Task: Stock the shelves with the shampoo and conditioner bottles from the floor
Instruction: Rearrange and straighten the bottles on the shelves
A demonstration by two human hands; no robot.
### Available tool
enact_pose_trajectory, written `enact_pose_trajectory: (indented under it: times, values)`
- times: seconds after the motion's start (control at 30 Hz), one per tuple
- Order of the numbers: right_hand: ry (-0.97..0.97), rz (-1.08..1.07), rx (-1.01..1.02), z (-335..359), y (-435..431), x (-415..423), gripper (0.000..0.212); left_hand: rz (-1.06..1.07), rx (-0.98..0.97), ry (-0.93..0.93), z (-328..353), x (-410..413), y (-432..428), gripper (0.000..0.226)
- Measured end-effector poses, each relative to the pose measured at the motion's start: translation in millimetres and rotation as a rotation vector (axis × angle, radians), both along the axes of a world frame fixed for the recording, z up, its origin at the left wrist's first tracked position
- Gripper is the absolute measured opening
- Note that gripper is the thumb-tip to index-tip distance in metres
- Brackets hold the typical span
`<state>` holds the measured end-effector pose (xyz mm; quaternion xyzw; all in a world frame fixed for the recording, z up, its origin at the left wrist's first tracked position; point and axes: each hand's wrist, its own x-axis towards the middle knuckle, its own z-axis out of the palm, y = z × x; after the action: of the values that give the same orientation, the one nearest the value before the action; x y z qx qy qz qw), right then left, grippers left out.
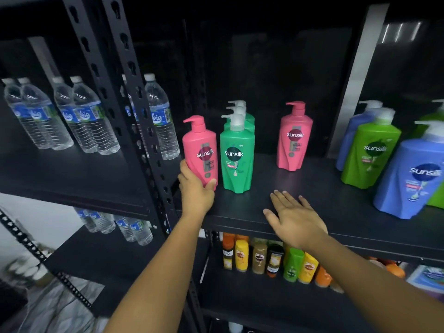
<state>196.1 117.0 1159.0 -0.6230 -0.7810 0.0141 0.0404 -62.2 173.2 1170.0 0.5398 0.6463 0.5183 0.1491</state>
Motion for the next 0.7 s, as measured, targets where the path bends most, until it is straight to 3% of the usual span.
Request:
enact_pose_trajectory:
  times: [0.23,0.5,0.7]
  values:
    - [0.025,0.004,0.014,-1.0,-0.2,0.4,0.072,-0.080,0.009,-0.027,-3.6,14.9,-56.6,0.094]
    - [0.211,0.108,0.110,0.5,-10.7,9.9,0.064,-0.383,-0.042,0.001,-1.7,36.3,-82.1,0.073]
    - [0.197,0.093,0.099,4.0,-15.9,41.1,0.058,-0.524,-0.074,0.072,7.1,76.3,-80.8,0.070]
